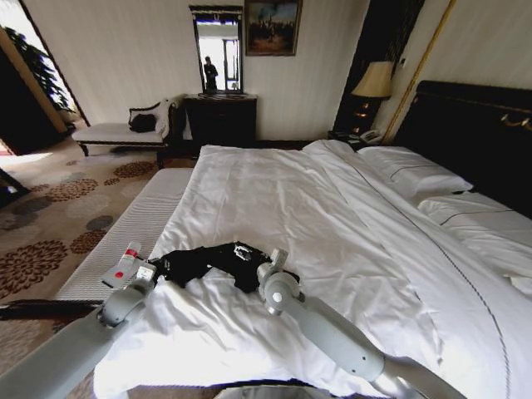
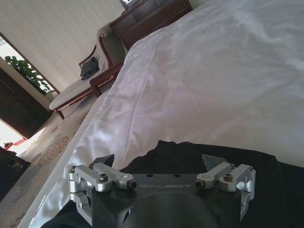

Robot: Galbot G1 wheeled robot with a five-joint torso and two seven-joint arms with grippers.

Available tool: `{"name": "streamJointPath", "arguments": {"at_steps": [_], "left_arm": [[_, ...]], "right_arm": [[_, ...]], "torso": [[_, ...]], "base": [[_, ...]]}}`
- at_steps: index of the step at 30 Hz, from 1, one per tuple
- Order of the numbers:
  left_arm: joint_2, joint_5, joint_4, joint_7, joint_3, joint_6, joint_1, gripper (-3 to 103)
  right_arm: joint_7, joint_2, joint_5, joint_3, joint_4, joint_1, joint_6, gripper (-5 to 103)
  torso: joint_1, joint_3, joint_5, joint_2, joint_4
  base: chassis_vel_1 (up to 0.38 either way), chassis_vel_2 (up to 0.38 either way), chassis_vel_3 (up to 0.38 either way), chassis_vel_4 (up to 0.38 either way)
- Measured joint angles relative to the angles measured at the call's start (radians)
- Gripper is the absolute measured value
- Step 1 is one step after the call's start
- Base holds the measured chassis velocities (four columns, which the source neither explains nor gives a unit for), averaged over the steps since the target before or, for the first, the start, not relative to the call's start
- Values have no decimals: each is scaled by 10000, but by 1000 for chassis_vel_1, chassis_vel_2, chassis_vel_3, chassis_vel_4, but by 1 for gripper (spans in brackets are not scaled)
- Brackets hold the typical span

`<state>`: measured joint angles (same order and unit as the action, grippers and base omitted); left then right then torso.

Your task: Fold the clothes on the bed.

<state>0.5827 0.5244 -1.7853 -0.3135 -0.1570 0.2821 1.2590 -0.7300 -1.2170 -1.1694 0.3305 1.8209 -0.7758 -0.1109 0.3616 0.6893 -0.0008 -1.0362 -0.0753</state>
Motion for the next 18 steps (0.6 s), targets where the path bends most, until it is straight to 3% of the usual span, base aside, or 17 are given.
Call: {"name": "streamJointPath", "arguments": {"at_steps": [10, 14, 18], "left_arm": [[469, -320, -101, -74, -87, -75, 699, 0], [429, -218, -341, -58, -293, -65, 766, 0], [330, -103, -519, -60, -502, -50, 799, 0]], "right_arm": [[-174, -39, 460, -513, -629, 60, -23, 100], [-808, 43, 397, -739, -979, 446, -271, 100], [-1587, 416, -375, -854, -1021, 751, -825, 100]], "torso": [[0, 0, 3, 0, -2], [0, 0, 3, 0, -1], [1, 1, 4, 0, -6]], "base": [[0, 0, 0, 0], [0, 0, 0, 0], [0, 0, 0, 0]]}}
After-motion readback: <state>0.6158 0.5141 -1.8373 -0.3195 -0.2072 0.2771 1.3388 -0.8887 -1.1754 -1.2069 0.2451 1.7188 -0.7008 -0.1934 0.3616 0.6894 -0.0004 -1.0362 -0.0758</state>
